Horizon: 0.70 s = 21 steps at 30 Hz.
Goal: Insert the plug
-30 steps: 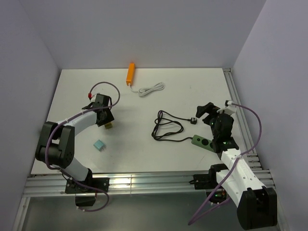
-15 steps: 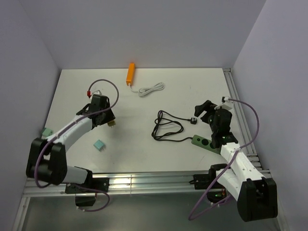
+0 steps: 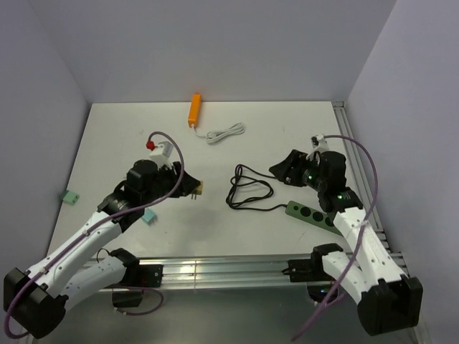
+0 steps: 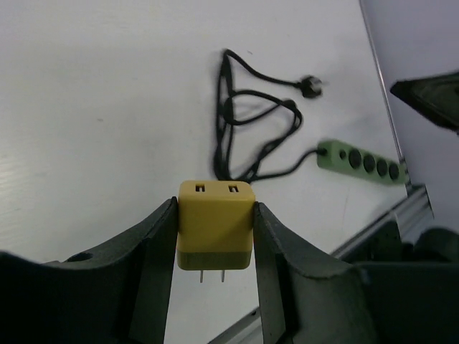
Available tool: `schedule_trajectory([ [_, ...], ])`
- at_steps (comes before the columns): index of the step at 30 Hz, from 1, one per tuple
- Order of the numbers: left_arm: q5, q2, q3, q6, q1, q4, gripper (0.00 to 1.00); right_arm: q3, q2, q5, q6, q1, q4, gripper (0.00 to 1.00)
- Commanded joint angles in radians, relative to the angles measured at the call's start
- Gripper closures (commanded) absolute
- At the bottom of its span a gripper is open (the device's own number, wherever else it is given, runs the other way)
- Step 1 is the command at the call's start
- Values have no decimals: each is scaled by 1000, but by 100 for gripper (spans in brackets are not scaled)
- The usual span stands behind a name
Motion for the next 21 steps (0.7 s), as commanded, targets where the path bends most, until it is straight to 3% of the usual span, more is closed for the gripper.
schedule_trajectory([
  [1,41,-37,10,76,-126,119,100,98,-127,-223,12,61,-168,21],
  [6,-231,50,108,159,-469,123,100,226,-195,-231,49,257,-395,22],
  [9,-485,121,151,200,-688,140,100,299,-239,-230,46,302,-518,23],
  [13,-720,208,162,268,-949,207,100,387,-287,-232,-6,305,-693,26],
  [16,-814,230,145,302,-1014,287,100,397,-290,-304,-27,308,-791,32],
  [21,-842,226,117,375,-1097,362,100,421,-281,-277,-121,317,-963,33],
])
